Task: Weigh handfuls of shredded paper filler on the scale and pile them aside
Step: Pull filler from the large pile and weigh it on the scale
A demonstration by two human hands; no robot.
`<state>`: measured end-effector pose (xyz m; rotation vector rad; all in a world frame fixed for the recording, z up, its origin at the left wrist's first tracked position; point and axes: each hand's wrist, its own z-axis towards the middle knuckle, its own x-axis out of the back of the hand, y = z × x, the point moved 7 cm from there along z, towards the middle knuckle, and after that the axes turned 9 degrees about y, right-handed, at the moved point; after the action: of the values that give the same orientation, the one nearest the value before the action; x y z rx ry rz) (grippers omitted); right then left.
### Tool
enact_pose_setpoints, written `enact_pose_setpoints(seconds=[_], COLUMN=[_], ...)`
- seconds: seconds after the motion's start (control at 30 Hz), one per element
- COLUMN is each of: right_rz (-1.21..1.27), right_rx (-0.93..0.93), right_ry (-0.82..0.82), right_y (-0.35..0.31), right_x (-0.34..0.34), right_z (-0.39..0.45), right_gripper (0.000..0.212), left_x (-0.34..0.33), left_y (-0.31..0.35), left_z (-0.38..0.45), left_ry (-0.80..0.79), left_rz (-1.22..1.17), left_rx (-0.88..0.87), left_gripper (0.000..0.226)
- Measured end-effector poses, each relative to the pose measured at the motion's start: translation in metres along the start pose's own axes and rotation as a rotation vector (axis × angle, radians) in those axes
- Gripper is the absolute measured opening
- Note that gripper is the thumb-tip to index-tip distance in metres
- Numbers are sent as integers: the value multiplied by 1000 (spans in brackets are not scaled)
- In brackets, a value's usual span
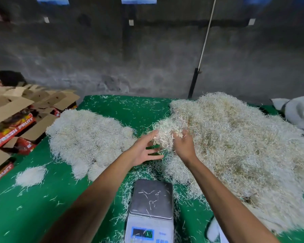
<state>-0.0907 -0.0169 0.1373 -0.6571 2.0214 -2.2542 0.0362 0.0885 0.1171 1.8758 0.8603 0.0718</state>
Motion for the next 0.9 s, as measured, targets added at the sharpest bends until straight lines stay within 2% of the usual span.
enact_pose_setpoints(seconds=[0.03,0.1,0.17,0.2,0.23,0.3,0.33,0.37,0.47,0.5,0.57,0.63,0.7,0.77,0.83,0.9], right_rz=[-30,-91,-55,-19,-12,-48,-83,-122,-258,-293,-351,-340,-300,-268,-357,-579], right_rx=[-9,-30,-54,-86,-121,-177,-203,-216,-172,-155,-123,-116,-135,-177,-205,-201], right_ry=[-110,-278,-353,-383,-418,-465,-472,-462,-358,-342,-412,-480,-349,-97,23,-74], right_y=[9,32,50,61,73,96,107,116,140,147,156,164,174,193,222,261], right_x=[-6,-16,-15,-15,-16,-19,-22,-23,-22,-21,-23,-23,-10,12,26,25], right_z=[-8,-24,-34,-38,-43,-57,-63,-68,-73,-74,-79,-86,-84,-84,-98,-125], right_gripper=[76,66,37,30,35,73,83,82,58,58,64,58,67,61,46,37], left_x=[0,14,31,36,43,52,56,59,74,81,93,101,114,133,155,182], left_y=[-12,-31,-51,-61,-71,-89,-95,-101,-112,-114,-120,-128,-134,-134,-140,-156], left_z=[-2,-1,-1,-3,-4,-5,-7,-7,-9,-9,-11,-10,-12,-12,-10,-9], left_ry=[7,177,362,404,427,446,444,439,460,469,431,332,292,293,246,268], left_rz=[-12,66,202,264,308,411,449,455,462,501,549,585,713,748,655,570], left_rx=[17,-21,-59,-57,-47,-59,-69,-67,-23,-23,-31,-13,-4,-48,-122,-131], left_gripper=[68,98,102,100,102,108,109,110,109,106,95,84,93,97,79,51])
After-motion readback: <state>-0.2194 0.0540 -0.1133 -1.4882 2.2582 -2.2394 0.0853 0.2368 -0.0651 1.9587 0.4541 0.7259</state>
